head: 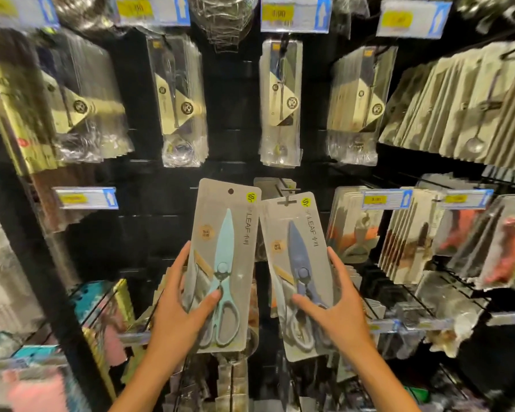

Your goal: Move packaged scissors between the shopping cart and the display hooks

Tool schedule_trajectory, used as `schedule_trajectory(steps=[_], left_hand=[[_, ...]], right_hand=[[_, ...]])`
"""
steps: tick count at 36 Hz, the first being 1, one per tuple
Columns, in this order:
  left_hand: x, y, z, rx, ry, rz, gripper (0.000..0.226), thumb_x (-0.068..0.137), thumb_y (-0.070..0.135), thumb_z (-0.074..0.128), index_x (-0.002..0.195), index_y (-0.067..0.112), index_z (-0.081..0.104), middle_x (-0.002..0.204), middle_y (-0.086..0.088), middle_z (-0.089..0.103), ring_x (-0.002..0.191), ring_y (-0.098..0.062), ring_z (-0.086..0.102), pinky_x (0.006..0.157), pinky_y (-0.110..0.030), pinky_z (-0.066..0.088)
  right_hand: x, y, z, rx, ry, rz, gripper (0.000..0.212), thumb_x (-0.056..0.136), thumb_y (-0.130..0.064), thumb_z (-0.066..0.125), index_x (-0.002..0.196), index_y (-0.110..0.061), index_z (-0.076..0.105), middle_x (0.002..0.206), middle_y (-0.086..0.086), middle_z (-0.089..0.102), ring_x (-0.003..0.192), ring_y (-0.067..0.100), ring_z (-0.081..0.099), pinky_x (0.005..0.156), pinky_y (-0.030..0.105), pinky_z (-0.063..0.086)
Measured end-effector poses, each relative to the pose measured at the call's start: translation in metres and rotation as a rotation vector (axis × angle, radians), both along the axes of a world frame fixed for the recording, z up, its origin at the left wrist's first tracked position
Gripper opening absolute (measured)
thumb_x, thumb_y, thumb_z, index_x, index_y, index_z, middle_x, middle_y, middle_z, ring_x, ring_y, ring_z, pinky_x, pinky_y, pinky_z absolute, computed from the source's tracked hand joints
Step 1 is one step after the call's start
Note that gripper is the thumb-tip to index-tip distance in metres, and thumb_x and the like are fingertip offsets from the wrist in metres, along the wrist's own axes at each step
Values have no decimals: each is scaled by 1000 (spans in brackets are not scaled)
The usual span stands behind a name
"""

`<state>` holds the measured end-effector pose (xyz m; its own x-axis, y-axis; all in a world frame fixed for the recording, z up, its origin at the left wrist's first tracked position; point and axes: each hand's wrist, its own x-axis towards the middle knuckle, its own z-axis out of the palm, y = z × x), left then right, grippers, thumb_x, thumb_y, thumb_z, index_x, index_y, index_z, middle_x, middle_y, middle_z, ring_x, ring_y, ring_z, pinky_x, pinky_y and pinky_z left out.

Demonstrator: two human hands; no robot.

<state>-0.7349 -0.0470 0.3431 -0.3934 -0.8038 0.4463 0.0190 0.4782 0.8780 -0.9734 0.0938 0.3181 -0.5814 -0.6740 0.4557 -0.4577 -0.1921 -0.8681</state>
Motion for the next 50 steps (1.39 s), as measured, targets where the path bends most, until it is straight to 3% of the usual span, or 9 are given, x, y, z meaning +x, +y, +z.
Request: schedule_trajectory(steps=[6, 9, 12, 21, 26, 29, 35, 43, 50], left_hand=[[-4, -10, 5, -6, 11, -28, 87, 83, 22, 79, 145, 61, 30, 145, 17, 53, 131, -11, 55, 106, -50, 50], [-4, -16, 6, -10, 17, -35, 88, 83, 24, 78, 146, 59, 29, 149, 18, 49, 134, -12, 52, 107, -52, 48], [-4, -19, 6, -5, 24, -38, 88, 83, 23, 79, 147, 58, 29, 150, 18, 48, 135, -12, 51, 108, -53, 48], [-14, -23, 2, -33, 27, -37, 89, 84, 19, 79, 146, 59, 29, 148, 15, 51, 134, -11, 52, 109, -50, 47], [-22, -25, 3, -34, 55, -62, 89, 83, 19, 79, 143, 62, 30, 147, 16, 51, 132, -7, 54, 96, -19, 53], [-26, -28, 5, -50, 68, -60, 89, 83, 17, 78, 145, 60, 30, 147, 13, 53, 131, -7, 55, 100, -25, 53], [-35, -32, 13, -72, 92, -56, 89, 83, 16, 78, 148, 54, 31, 143, 8, 57, 125, -8, 60, 97, -18, 53], [-42, -39, 20, -75, 105, -32, 89, 84, 13, 77, 151, 49, 30, 143, 12, 57, 122, -4, 61, 90, -13, 54], [-46, -40, 24, -97, 112, 2, 88, 85, 11, 76, 151, 49, 30, 143, 14, 56, 122, -2, 60, 90, -11, 52]], right_hand=[[0, -12, 6, -30, 6, -32, 97, 75, -32, 87, 148, -54, 28, 151, -30, 37, 123, -27, 39, 91, -1, 41], [-4, -18, 6, 0, 14, -45, 99, 74, -37, 89, 149, -55, 28, 154, -25, 38, 138, -4, 42, 112, 34, 45], [-6, -22, 4, 6, 4, -35, 99, 74, -36, 90, 149, -55, 28, 154, -26, 38, 139, 1, 42, 114, 46, 43], [-8, -25, -4, 9, -28, -7, 97, 76, -36, 88, 148, -59, 28, 154, -26, 38, 139, 3, 44, 113, 47, 44], [-15, -27, -5, 15, -23, -8, 98, 75, -34, 89, 147, -61, 27, 154, -28, 37, 141, 3, 42, 115, 48, 41], [-17, -31, -6, 34, -5, -8, 99, 76, -38, 87, 147, -63, 22, 157, -29, 32, 145, 4, 36, 118, 49, 37], [-24, -47, -16, 74, 60, -15, 102, 82, -40, 82, 150, -62, 10, 154, -40, 24, 134, -22, 32, 115, 28, 36], [-41, -88, -17, 165, 153, -45, 107, 87, -48, 73, 149, -61, -13, 164, -17, 19, 145, 12, 35, 111, 37, 41], [-62, -128, -16, 348, 312, -136, 109, 92, -59, 60, 148, -48, -32, 156, 6, 34, 106, 28, 67, 78, 45, 61]])
